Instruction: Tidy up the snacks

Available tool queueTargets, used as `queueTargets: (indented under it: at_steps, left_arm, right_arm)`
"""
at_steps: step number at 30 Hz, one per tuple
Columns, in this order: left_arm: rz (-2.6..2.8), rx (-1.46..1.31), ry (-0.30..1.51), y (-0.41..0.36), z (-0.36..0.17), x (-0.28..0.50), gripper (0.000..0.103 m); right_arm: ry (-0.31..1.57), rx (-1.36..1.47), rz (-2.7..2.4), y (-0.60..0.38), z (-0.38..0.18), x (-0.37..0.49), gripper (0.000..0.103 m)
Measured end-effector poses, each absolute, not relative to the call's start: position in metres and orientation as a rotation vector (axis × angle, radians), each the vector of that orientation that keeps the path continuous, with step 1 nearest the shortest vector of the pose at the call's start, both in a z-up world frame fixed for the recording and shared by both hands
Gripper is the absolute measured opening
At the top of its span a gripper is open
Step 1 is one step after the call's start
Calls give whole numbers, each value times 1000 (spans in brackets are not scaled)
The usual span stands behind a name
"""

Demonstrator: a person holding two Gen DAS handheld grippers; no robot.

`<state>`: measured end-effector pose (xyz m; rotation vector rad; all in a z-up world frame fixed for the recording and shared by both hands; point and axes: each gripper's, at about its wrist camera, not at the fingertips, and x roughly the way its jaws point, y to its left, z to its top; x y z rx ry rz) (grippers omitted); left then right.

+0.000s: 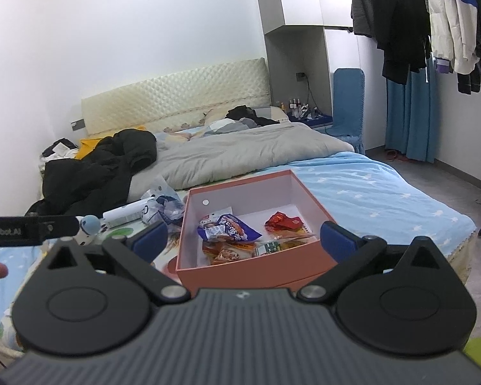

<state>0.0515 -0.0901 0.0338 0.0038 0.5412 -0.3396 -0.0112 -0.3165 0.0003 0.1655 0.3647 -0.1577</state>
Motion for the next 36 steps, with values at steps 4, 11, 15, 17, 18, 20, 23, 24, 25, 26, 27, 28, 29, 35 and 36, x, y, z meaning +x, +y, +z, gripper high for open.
queueTargets:
  at_steps: [4,11,15,17,18,20,23,24,25,26,27,28,29,35,36]
  left_arm:
    - [-336,19,539,-93,32,51,101]
    - [-347,3,563,-92,28,52,101]
    - [-348,5,563,-93,27,52,101]
    - [-338,2,562,-92,27,54,101]
    - [-339,-1,563,-93,27,54,101]
    - [-343,-6,569,-93,27,55,101]
    - [-346,-3,573,-95,24,55,101]
    - [-351,-4,566,-95,23,55,101]
    - [-356,-10,567,-95,23,56,101]
    - [-359,-12,571,-95,22,58,101]
    - [-360,-11,575,-96,21,60,101]
    - [-359,-8,576,-96,20,61,101]
    - [-359,-5,576,-97,19,63,101]
    - [-364,-3,582,-97,13,69,101]
    - [-365,-5,585,-97,12,71,101]
  right_arm:
    - [367,173,-153,-318,-1,-11,103]
    - [373,167,-156,-318,-3,-10,103]
    - [378,162,-156,-315,-5,-8,103]
    - [384,166,-156,-316,-7,-7,103]
    - [387,169,-157,-316,-8,-6,103]
    - [391,170,-158,-317,-9,-4,103]
    - [390,170,-159,-318,-8,-3,103]
    - [386,167,-162,-318,-8,-3,103]
    - [378,166,-166,-318,-7,-3,103]
    - [374,164,-174,-318,-8,-2,103]
    - [373,164,-178,-318,-8,-2,103]
    - [374,164,-179,-319,-9,-1,103]
    - [376,162,-180,-319,-11,1,103]
    - [378,172,-180,-318,-18,6,103]
    - [379,174,-181,-319,-17,5,103]
